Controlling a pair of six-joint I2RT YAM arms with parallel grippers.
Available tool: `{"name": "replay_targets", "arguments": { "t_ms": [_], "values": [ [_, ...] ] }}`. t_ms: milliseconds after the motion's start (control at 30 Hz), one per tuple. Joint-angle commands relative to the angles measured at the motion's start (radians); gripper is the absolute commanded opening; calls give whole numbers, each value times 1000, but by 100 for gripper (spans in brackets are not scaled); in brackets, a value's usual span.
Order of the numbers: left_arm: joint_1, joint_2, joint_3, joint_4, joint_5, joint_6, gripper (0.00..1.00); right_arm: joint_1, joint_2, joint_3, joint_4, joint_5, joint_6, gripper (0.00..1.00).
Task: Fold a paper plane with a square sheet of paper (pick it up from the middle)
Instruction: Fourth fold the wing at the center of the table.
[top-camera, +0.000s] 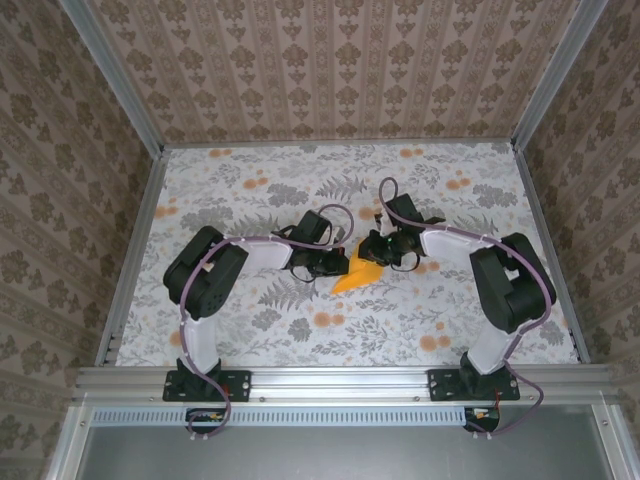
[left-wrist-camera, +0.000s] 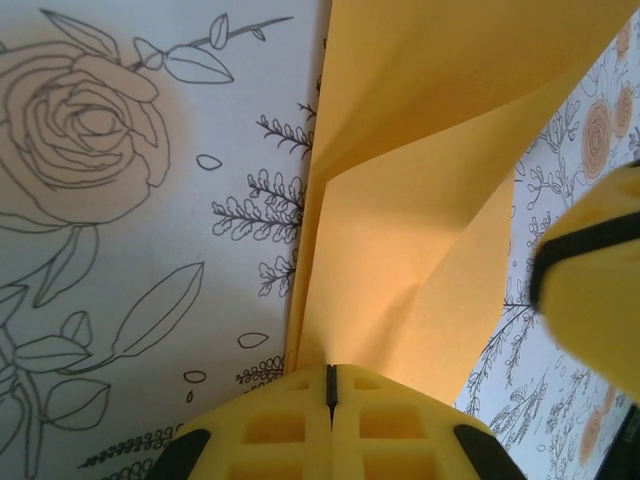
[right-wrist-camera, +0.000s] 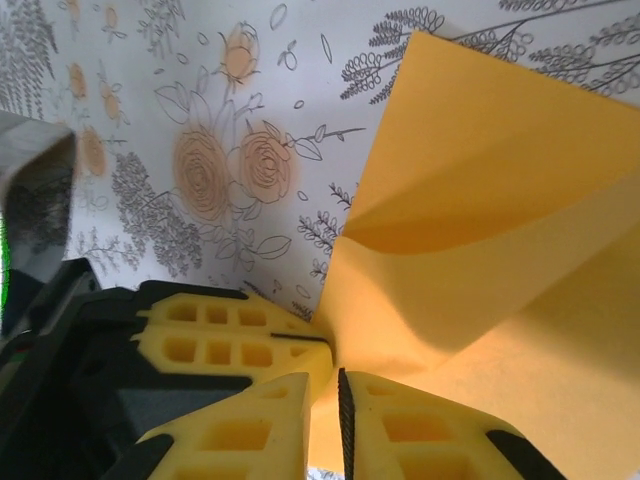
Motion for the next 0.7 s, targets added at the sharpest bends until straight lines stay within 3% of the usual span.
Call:
{"name": "replay_targets", "arguments": {
  "t_ms": [0,367,667],
  "values": [
    [-12,66,-2,-118,-52,50,0,8,50,17,38,-43,-13,14],
    [-21,86,19,-184,-67,70,0,-12,107,-13,40,30,-51,11],
    [-23,103,16,-223,-66,87,0,-111,121,-12,59,112,-37,11]
  ]
}}
